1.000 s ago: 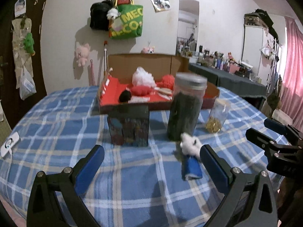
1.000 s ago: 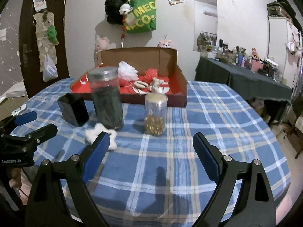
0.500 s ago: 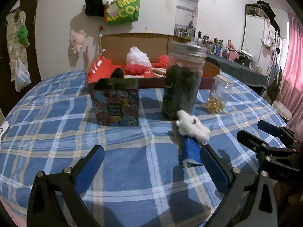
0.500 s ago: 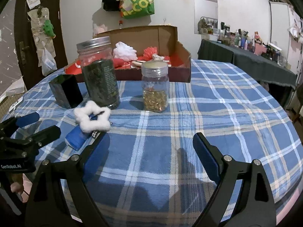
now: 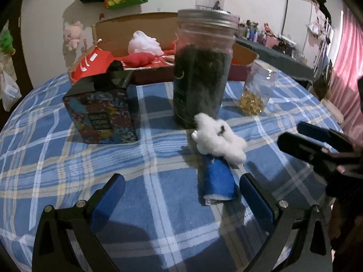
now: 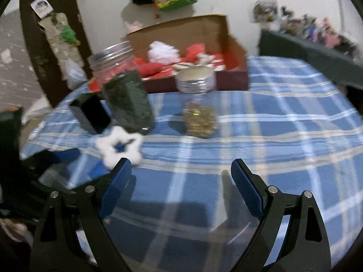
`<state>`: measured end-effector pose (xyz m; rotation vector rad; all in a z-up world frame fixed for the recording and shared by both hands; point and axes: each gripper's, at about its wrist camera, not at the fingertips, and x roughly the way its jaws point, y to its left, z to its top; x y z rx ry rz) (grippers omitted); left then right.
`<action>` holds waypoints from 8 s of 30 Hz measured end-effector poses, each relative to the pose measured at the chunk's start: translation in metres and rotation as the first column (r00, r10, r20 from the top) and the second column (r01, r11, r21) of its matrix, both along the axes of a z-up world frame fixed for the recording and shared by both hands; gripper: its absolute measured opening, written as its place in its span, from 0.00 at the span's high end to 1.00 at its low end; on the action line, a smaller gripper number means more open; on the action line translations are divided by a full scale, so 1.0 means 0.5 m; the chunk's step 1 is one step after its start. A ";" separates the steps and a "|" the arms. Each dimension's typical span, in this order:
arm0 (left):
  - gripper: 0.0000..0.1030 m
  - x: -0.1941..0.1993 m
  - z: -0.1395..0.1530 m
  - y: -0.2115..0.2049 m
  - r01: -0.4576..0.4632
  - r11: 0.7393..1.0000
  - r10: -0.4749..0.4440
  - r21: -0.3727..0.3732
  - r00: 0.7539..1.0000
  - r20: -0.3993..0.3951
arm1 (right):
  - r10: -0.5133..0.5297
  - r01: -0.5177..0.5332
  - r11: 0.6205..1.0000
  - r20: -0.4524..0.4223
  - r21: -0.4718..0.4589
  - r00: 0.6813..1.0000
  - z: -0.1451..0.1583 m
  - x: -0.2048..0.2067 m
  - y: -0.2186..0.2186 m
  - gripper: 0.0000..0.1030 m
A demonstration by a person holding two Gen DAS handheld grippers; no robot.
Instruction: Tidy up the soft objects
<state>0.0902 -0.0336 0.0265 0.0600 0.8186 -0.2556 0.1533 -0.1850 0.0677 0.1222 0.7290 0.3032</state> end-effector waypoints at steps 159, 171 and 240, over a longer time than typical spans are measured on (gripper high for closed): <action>0.76 0.357 0.210 0.087 0.398 0.917 -0.398 -0.023 0.917 -0.001 | 0.341 -0.359 0.919 -0.130 -0.164 0.931 0.140 0.369 0.016 0.63; 0.76 0.482 0.132 -0.028 0.404 0.914 -0.388 0.022 0.891 -0.234 | 0.414 -0.482 0.856 -0.308 -0.189 0.857 0.083 0.466 0.082 0.63; 0.01 0.428 0.123 0.071 -0.146 0.989 0.142 0.001 0.964 -0.226 | -0.035 -0.019 0.987 -0.327 -0.160 0.944 0.082 0.437 0.066 0.27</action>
